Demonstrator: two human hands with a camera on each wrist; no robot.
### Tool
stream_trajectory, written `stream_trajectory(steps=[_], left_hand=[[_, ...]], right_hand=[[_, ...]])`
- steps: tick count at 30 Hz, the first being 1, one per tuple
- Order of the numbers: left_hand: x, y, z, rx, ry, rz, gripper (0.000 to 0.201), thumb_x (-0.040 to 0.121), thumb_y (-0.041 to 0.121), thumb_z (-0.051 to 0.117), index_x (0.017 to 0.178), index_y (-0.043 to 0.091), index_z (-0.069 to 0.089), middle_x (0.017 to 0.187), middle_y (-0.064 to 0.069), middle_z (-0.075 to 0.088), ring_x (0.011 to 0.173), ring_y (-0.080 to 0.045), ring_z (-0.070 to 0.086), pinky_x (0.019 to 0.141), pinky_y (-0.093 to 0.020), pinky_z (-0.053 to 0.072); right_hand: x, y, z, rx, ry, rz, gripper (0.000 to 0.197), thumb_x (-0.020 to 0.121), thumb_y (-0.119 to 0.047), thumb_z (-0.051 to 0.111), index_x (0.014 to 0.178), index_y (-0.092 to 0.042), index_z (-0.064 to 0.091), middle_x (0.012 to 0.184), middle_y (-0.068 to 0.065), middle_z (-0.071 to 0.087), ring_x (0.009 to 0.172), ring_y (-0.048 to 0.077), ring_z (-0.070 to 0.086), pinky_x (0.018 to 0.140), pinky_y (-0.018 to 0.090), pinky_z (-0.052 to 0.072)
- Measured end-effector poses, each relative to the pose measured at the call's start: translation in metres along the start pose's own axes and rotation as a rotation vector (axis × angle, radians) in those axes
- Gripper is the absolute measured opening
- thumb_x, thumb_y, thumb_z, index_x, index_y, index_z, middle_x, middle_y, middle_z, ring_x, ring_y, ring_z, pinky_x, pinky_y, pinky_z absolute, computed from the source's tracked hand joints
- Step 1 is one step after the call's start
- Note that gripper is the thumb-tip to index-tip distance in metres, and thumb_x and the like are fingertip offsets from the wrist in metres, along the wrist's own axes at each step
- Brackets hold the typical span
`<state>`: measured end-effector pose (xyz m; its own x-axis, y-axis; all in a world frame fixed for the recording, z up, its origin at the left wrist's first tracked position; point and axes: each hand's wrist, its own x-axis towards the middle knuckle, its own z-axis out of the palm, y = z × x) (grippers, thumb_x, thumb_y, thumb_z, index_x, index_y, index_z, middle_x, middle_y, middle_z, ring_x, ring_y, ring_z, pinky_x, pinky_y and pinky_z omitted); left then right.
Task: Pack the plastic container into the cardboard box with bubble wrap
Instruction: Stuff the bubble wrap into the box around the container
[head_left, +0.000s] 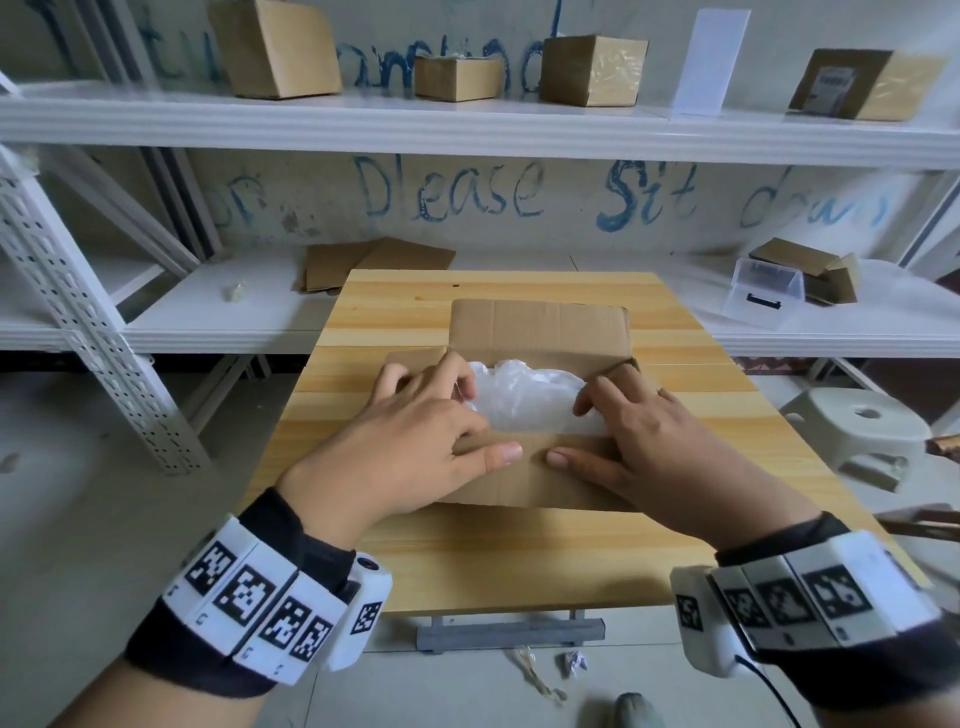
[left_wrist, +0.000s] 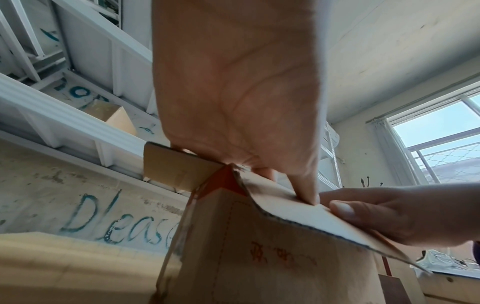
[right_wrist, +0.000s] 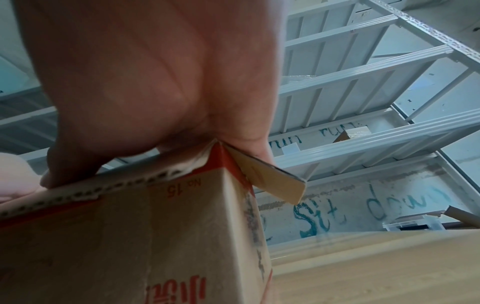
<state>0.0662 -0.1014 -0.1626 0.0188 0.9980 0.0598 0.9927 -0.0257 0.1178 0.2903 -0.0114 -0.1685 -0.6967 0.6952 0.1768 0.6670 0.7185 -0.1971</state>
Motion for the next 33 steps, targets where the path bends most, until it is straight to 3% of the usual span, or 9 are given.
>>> stream_trajectory(steps=[6, 9, 12, 17, 23, 25, 28, 30, 33], left_hand=[[0.001, -0.003, 0.005, 0.122, 0.094, 0.102, 0.072, 0.089, 0.078, 0.011, 0.1, 0.036, 0.068, 0.118, 0.015, 0.037, 0.128, -0.012, 0.021, 0.115, -0.032, 0.014], [0.002, -0.002, 0.003, 0.1, 0.029, 0.059, 0.062, 0.09, 0.077, 0.017, 0.105, 0.037, 0.062, 0.122, 0.009, 0.031, 0.121, -0.019, 0.038, 0.112, -0.039, 0.03], [0.003, 0.007, 0.001, 0.147, 0.04, 0.023, 0.06, 0.087, 0.076, 0.018, 0.113, 0.033, 0.051, 0.125, 0.005, 0.031, 0.103, -0.02, 0.049, 0.099, -0.038, 0.039], [0.01, 0.013, 0.001, 0.196, 0.035, 0.003, 0.074, 0.086, 0.078, 0.023, 0.127, 0.021, 0.047, 0.13, 0.006, 0.048, 0.121, -0.017, 0.045, 0.104, -0.029, 0.027], [0.008, 0.015, -0.002, 0.192, 0.017, 0.002, 0.075, 0.087, 0.075, 0.019, 0.129, 0.022, 0.049, 0.132, 0.003, 0.043, 0.118, -0.02, 0.048, 0.104, -0.028, 0.023], [0.008, 0.016, -0.003, 0.186, 0.005, -0.007, 0.076, 0.087, 0.078, 0.019, 0.131, 0.024, 0.048, 0.136, 0.003, 0.041, 0.117, -0.021, 0.047, 0.104, -0.029, 0.024], [0.01, 0.014, -0.008, 0.103, -0.027, -0.003, 0.07, 0.084, 0.083, 0.024, 0.127, 0.034, 0.05, 0.138, 0.012, 0.047, 0.123, -0.014, 0.043, 0.107, -0.03, 0.022], [0.011, 0.013, -0.013, 0.054, -0.055, -0.021, 0.065, 0.083, 0.085, 0.032, 0.123, 0.037, 0.051, 0.133, 0.016, 0.052, 0.122, -0.013, 0.044, 0.099, -0.028, 0.024], [0.013, 0.012, -0.017, 0.031, -0.074, -0.049, 0.063, 0.077, 0.084, 0.047, 0.12, 0.037, 0.05, 0.126, 0.019, 0.053, 0.115, -0.014, 0.043, 0.088, -0.028, 0.023]], right_hand=[[0.001, 0.005, 0.003, -0.032, -0.013, 0.003, 0.075, 0.075, -0.092, 0.01, 0.071, -0.032, 0.054, 0.073, -0.015, 0.053, 0.066, -0.004, 0.044, 0.102, 0.053, 0.039], [0.003, 0.004, 0.005, -0.08, -0.037, 0.026, 0.077, 0.075, -0.09, 0.011, 0.061, -0.026, 0.051, 0.062, -0.009, 0.054, 0.06, -0.003, 0.043, 0.104, 0.052, 0.036], [0.004, 0.003, 0.006, -0.094, -0.03, 0.018, 0.072, 0.08, -0.087, 0.015, 0.063, -0.027, 0.054, 0.068, -0.01, 0.053, 0.063, 0.003, 0.043, 0.101, 0.05, 0.04], [0.004, 0.003, 0.008, -0.104, -0.015, 0.013, 0.084, 0.077, -0.089, 0.011, 0.074, -0.028, 0.069, 0.118, 0.001, 0.055, 0.105, 0.01, 0.054, 0.094, 0.047, 0.044], [0.016, -0.003, -0.002, -0.142, -0.176, 0.024, 0.092, 0.067, -0.095, -0.001, 0.081, -0.028, 0.06, 0.09, -0.008, 0.054, 0.077, 0.013, 0.054, 0.084, 0.045, 0.05], [0.017, -0.01, -0.011, -0.14, -0.288, 0.031, 0.065, 0.085, -0.073, 0.003, 0.106, -0.029, 0.046, 0.098, -0.001, 0.057, 0.082, 0.024, 0.057, 0.079, 0.045, 0.054], [0.024, -0.014, -0.017, -0.062, -0.272, 0.159, 0.02, 0.104, -0.03, 0.025, 0.111, -0.016, 0.037, 0.107, 0.01, 0.056, 0.092, 0.033, 0.058, 0.083, 0.042, 0.053], [0.03, -0.017, -0.02, -0.143, -0.31, 0.113, 0.027, 0.105, -0.023, 0.031, 0.112, -0.009, 0.054, 0.113, 0.01, 0.06, 0.103, 0.032, 0.059, 0.083, 0.035, 0.046], [0.037, -0.016, -0.021, 0.011, -0.395, 0.232, 0.029, 0.101, -0.031, 0.036, 0.096, -0.016, 0.061, 0.099, 0.001, 0.06, 0.096, 0.024, 0.052, 0.076, 0.033, 0.035]])
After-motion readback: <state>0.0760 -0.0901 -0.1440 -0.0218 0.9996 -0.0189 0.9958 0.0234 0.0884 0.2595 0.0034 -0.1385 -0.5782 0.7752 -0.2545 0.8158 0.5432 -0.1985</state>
